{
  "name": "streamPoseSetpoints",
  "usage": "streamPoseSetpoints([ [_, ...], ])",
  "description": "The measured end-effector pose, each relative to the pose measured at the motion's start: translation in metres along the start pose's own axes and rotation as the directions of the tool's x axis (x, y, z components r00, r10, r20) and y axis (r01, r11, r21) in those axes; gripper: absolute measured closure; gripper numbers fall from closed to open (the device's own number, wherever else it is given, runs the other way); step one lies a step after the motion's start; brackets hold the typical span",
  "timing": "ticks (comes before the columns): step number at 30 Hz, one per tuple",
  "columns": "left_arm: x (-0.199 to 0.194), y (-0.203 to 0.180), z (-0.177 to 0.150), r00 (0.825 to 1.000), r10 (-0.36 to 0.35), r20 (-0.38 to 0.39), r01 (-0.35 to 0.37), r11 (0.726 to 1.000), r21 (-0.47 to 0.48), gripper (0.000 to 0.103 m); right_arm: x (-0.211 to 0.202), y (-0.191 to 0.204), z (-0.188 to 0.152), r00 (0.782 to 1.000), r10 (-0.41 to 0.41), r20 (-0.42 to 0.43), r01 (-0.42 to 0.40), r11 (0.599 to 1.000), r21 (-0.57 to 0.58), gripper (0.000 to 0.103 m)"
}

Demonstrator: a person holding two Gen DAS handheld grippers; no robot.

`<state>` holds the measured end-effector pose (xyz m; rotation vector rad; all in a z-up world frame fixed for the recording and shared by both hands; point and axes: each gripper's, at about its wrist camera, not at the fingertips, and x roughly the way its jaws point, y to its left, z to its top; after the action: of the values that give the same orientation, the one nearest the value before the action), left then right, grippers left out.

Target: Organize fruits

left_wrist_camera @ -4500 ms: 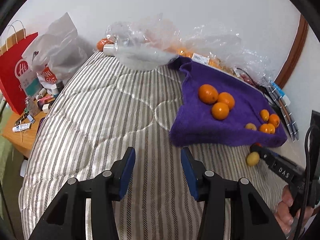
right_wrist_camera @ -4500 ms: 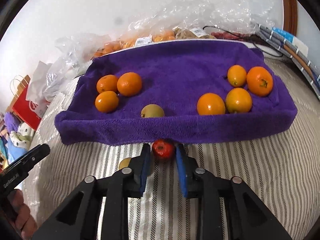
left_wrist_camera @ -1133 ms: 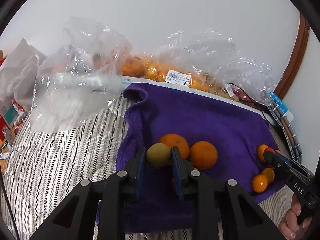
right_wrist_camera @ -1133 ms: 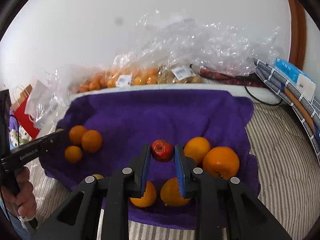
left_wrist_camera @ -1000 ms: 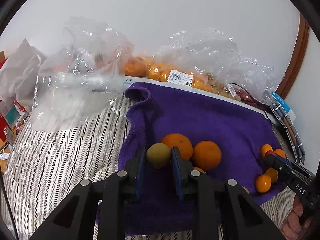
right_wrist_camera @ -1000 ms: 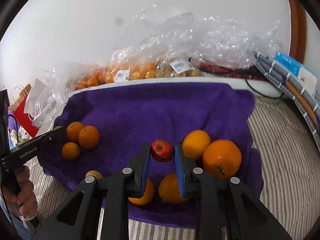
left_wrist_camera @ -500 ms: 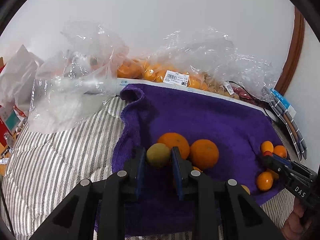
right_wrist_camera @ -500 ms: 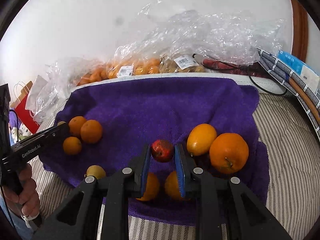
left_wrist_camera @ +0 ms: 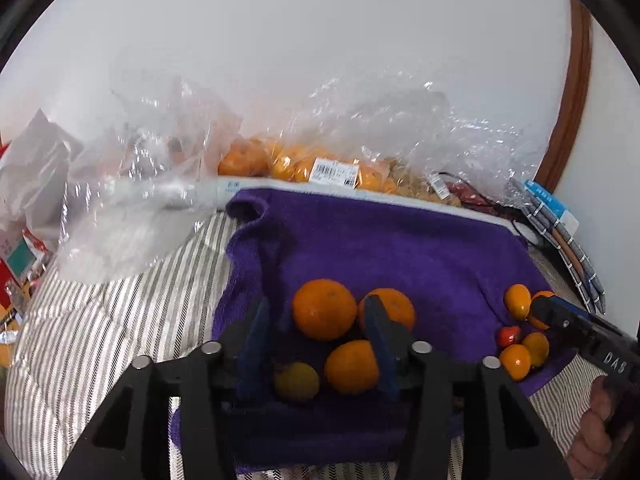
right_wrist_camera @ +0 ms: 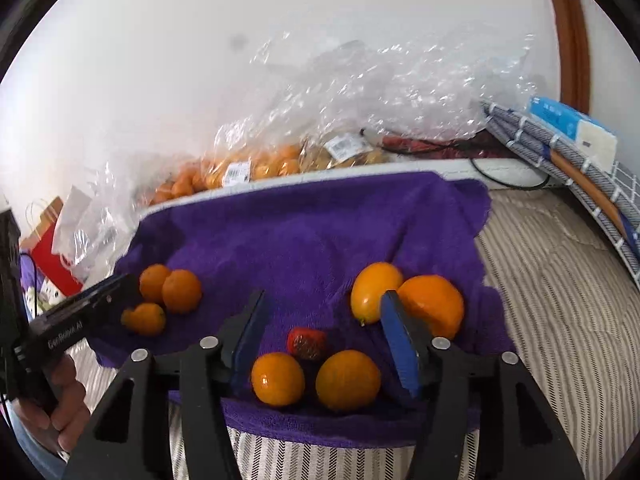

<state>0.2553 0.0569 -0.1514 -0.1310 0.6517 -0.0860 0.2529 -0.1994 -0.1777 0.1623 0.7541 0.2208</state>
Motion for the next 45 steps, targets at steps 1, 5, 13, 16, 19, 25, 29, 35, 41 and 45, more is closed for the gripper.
streamPoseSetpoints([
  [1,-0.003,-0.001,0.000,1.000,-0.002,0.013,0.002,1.000,0.006,0.054,-0.004,0.001,0.001,1.000,-0.007,-0.004,0.007,1.000,0.005,0.045],
  [5,-0.017,-0.008,0.002,0.998,0.038,0.055,-0.041,0.998,0.046,0.051,-0.038,0.011,-0.001,1.000,-0.028,0.003,0.028,1.000,-0.002,0.045],
  [13,-0.075,-0.028,0.001,0.999,0.043,0.018,-0.044,0.999,0.026,0.051,-0.119,0.020,-0.010,0.992,-0.123,-0.009,0.123,0.992,-0.005,0.040],
  [16,-0.109,-0.040,-0.005,0.999,0.045,0.019,-0.046,0.998,0.044,0.049,-0.150,0.019,-0.016,0.988,-0.152,0.010,0.152,0.988,-0.002,0.040],
  [19,-0.148,-0.050,-0.012,0.999,0.034,0.020,-0.035,0.999,0.029,0.025,-0.176,0.017,-0.024,0.987,-0.162,0.007,0.162,0.987,0.010,0.040],
  [25,-0.210,-0.073,-0.025,0.998,0.023,0.064,-0.028,0.997,0.075,0.016,-0.231,0.017,-0.049,0.981,-0.178,0.081,0.177,0.984,0.018,0.013],
  [29,-0.238,-0.083,-0.033,0.996,0.033,0.084,-0.040,0.996,0.084,0.014,-0.263,0.011,-0.066,0.979,-0.182,0.092,0.180,0.983,0.028,0.004],
  [35,-0.275,-0.100,-0.047,0.993,0.030,0.113,-0.041,0.994,0.097,0.010,-0.299,0.005,-0.083,0.977,-0.177,0.115,0.173,0.984,0.044,0.003],
  [41,-0.292,-0.108,-0.055,0.991,0.015,0.131,-0.028,0.995,0.093,0.010,-0.325,0.003,-0.095,0.970,-0.192,0.146,0.187,0.981,0.049,0.003],
  [45,-0.297,-0.111,-0.059,0.991,0.016,0.134,-0.029,0.995,0.092,0.010,-0.334,0.000,-0.099,0.967,-0.198,0.162,0.191,0.980,0.055,0.003],
])
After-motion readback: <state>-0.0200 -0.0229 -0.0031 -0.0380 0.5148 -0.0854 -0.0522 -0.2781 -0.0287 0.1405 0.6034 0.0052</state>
